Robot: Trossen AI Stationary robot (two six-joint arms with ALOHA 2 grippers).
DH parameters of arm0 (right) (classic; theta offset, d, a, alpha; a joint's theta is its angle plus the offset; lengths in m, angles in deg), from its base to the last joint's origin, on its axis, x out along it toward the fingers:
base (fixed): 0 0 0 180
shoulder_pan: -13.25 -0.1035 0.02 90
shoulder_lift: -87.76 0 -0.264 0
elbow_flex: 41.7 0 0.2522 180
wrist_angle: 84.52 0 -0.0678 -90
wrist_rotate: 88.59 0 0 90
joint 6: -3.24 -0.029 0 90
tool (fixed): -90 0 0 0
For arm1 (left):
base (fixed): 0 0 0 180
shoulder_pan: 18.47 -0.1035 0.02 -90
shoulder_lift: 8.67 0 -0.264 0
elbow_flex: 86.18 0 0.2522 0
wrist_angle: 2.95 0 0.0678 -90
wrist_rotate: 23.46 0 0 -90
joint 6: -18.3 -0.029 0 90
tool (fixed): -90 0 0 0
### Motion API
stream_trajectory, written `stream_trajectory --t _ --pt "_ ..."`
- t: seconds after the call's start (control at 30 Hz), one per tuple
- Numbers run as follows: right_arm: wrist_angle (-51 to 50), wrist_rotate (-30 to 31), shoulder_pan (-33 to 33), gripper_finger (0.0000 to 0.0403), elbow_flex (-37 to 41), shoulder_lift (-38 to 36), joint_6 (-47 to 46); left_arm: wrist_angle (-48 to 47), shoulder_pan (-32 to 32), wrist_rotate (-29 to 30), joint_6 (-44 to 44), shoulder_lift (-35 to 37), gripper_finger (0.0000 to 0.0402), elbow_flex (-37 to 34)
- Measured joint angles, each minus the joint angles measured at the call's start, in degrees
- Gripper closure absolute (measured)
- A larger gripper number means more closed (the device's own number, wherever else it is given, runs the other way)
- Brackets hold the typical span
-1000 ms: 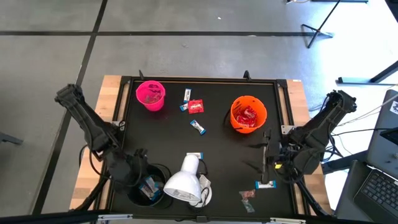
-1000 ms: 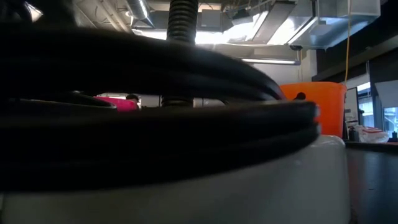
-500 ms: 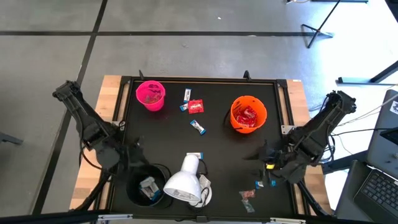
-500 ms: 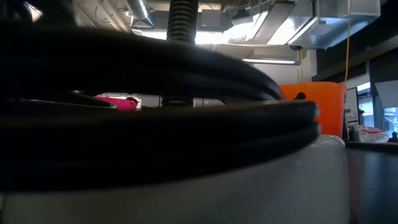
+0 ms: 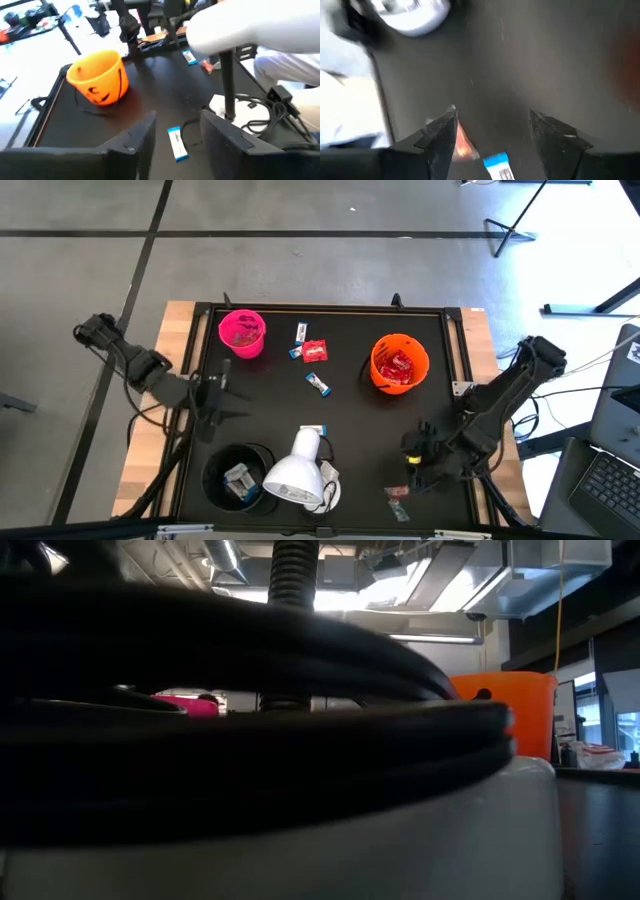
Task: Sort candy
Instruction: Put the white chocolate into the black bucket
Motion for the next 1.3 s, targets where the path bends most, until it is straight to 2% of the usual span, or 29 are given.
stream_trajectory --t 0.13,0.27,0.43,0.6,0.87,1.1,1.3 --pt "-2.6 -5.5 0.0 0.016 0.0 3.6 -2.6 5.3 -8.0 -7.1 -5.9 0.4 0.0257 -1.1" --pt "-3.9 -10.0 -0.1 0.016 0.0 6.2 -4.2 9.8 -17.0 -16.8 -8.3 0.3 0.0257 -3.4" --pt "-4.0 -10.1 -2.8 0.016 0.0 7.6 -5.8 17.5 -26.3 -26.4 -8.2 0.3 0.0257 -8.0" --pt "-6.9 -7.5 -7.2 0.016 0.0 7.6 -11.0 29.2 -31.4 -33.8 -6.2 -0.1 0.0257 -13.4" --pt "-10.8 -6.7 -13.0 0.016 0.1 9.2 -19.6 37.6 -33.4 -33.8 -2.4 -0.3 0.0257 -19.6" --pt "-11.4 -12.1 -13.9 0.016 0.1 12.1 -22.7 40.3 -33.4 -33.8 -1.4 -0.3 0.0257 -20.8" --pt "-11.5 -11.5 -13.8 0.016 0.2 12.2 -22.8 40.5 -33.3 -33.8 -1.4 -0.3 0.0257 -20.8"
